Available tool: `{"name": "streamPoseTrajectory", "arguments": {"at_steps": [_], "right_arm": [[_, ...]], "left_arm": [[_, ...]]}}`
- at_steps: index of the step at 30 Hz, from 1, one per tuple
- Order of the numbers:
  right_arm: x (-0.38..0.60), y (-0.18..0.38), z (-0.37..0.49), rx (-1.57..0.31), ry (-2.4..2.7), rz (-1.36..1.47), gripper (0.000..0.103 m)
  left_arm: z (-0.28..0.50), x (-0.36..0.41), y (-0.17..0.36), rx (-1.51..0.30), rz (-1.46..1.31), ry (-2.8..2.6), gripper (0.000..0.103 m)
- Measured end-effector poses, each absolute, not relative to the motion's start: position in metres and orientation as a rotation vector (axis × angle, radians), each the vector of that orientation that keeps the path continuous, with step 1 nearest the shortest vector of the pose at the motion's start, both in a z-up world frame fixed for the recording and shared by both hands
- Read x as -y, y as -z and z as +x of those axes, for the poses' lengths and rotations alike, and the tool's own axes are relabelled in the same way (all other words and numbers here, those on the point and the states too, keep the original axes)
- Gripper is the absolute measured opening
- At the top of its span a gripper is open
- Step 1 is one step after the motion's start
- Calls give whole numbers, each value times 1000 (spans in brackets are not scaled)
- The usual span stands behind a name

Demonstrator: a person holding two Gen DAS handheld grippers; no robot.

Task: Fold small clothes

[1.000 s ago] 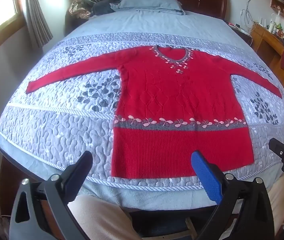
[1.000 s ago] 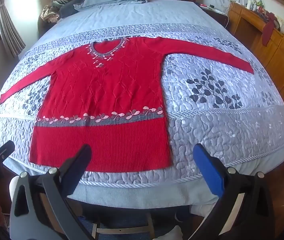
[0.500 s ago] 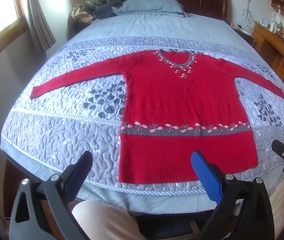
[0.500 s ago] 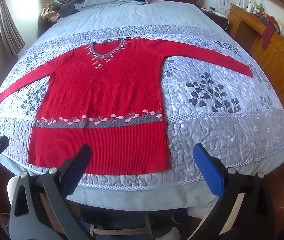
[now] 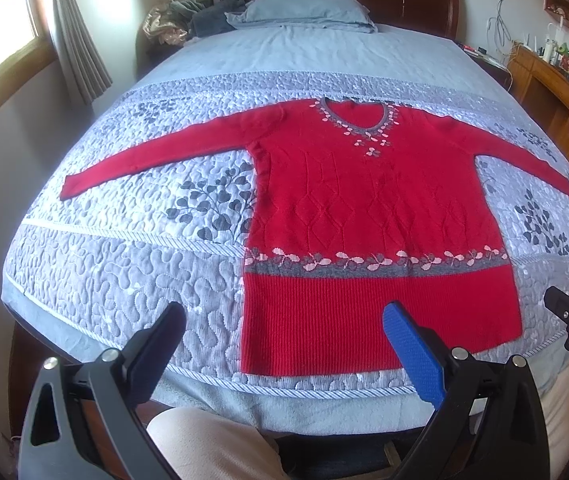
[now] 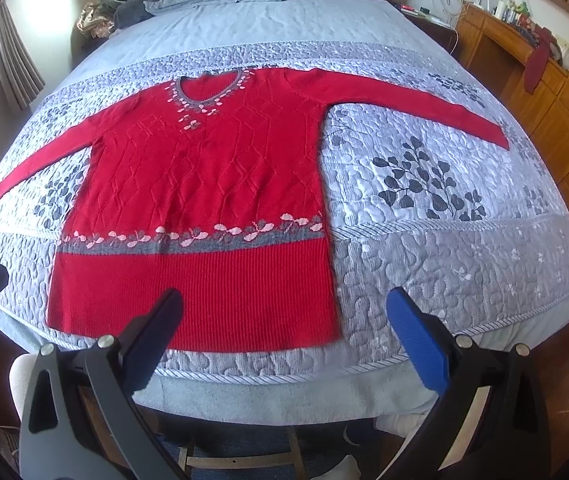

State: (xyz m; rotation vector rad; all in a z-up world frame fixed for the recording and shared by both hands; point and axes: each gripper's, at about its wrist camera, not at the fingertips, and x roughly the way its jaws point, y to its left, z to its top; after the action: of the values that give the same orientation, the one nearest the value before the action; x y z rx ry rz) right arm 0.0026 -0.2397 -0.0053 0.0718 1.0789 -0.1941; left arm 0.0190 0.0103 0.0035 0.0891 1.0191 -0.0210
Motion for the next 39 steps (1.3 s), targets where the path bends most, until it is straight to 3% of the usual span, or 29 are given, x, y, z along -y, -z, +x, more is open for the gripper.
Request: {"name": "streamPoseTrajectory", "arguments": {"at_steps": [39], "right_arm": [[246, 10, 7, -1085, 200, 77, 100]], "left_arm": [[23, -9, 0, -1026, 107, 13, 99]]}}
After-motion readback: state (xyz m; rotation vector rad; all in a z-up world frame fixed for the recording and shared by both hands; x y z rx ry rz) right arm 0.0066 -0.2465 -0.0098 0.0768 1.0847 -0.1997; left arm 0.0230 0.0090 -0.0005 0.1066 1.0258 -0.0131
